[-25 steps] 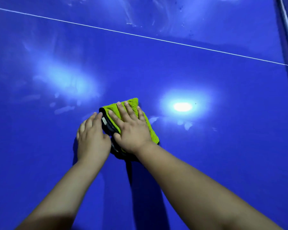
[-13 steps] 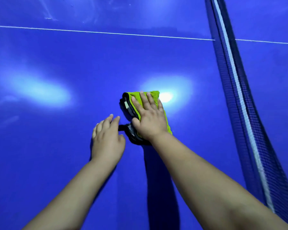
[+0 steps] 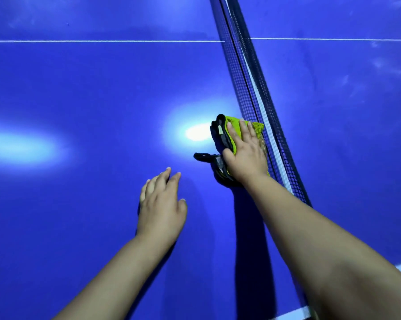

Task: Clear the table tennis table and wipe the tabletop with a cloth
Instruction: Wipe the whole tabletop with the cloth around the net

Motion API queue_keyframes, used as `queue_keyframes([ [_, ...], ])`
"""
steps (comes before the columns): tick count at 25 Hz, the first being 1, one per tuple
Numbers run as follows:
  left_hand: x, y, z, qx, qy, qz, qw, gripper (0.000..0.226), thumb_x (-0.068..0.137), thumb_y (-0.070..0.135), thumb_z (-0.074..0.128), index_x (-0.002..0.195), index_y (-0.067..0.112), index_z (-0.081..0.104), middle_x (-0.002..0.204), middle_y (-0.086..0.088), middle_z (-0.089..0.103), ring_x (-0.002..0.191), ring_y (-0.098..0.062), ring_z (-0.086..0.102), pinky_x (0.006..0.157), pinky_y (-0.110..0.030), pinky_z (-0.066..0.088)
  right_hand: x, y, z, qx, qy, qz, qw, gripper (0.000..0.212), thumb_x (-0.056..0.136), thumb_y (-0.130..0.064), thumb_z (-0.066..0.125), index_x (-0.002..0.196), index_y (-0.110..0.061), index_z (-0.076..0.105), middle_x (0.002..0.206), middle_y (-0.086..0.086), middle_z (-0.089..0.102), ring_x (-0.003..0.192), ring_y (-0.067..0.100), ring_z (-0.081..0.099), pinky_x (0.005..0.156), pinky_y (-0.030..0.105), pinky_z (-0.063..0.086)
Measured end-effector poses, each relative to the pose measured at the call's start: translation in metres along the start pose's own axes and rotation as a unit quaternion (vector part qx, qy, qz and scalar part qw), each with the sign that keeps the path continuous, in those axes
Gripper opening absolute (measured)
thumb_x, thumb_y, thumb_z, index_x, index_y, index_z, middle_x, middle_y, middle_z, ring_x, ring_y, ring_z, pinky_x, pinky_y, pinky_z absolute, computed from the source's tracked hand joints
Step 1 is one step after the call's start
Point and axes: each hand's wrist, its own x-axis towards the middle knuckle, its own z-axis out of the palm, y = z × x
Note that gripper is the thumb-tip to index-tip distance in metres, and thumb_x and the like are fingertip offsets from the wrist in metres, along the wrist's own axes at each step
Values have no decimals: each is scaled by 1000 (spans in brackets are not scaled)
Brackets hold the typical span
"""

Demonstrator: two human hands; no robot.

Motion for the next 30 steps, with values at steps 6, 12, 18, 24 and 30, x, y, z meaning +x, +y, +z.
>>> queue_keyframes([
  [6,-25,-43,-20,-18,-3,2,1000,57,90,22,48,144,19,30,155,1,18,140,-19,15,115,-32,3,-52,-10,11,-26,35,134,990,72,89,-36,48,152,-37,14,162,1,4,148,21,8,116,45,14],
  [12,-61,-152,-74,-21,28,-46,998,56,89,21,51,143,18,35,154,-1,23,140,-21,18,115,-33,5,-100,-127,54,-76,31,153,985,72,90,-43,44,153,-34,10,162,8,0,149,24,-3,118,50,1],
  [18,-107,-278,-133,-22,67,-125,990,55,88,19,54,141,17,38,153,-2,25,139,-23,20,116,-35,9,-124,-303,101,-75,0,34,997,74,88,-44,40,153,-37,3,162,6,-9,148,24,-12,117,51,-5],
  [24,-166,-382,-171,-14,106,-192,975,55,85,15,58,138,14,43,151,-5,31,137,-27,25,114,-40,15,-152,-452,150,-73,-30,-80,994,74,89,-51,37,153,-38,2,161,4,-11,147,24,-17,116,51,-11],
  [30,-210,-417,-176,-8,135,-247,959,64,79,3,59,139,12,41,150,-7,32,136,-31,27,112,-43,19,-222,-514,183,-117,-57,-261,957,75,88,-50,41,153,-37,5,161,7,-10,147,26,-14,116,53,-6],
])
